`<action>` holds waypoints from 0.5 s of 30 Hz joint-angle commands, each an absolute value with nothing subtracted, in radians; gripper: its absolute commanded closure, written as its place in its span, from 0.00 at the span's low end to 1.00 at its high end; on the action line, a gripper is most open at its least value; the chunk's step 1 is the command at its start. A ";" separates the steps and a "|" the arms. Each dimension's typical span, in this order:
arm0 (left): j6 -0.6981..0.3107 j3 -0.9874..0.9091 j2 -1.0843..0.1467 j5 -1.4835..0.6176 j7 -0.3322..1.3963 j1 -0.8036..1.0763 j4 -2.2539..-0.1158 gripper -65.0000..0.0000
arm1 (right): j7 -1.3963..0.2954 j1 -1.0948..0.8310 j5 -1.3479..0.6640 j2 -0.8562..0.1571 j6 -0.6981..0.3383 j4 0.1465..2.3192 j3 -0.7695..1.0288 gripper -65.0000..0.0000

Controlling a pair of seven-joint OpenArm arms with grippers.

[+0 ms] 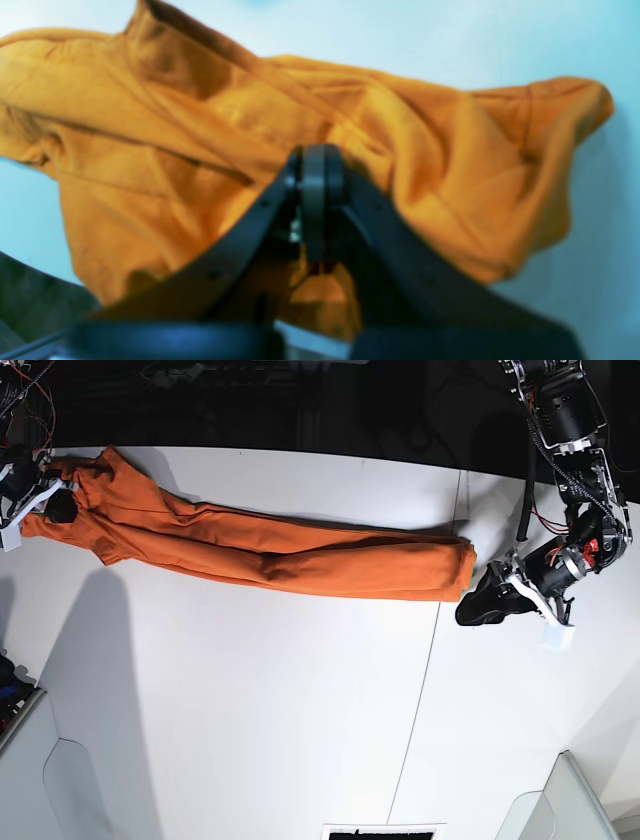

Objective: Layout the t-shirt on the table in an organized manner, then fold the t-shirt properly

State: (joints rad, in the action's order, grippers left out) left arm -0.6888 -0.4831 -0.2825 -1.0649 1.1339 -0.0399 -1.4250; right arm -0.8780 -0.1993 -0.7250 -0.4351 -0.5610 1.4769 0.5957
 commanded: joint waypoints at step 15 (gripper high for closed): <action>-0.698 -0.414 -0.327 -1.074 1.064 0.099 -1.441 0.27 | -0.863 -0.192 -0.715 -0.456 -0.565 1.488 0.601 1.00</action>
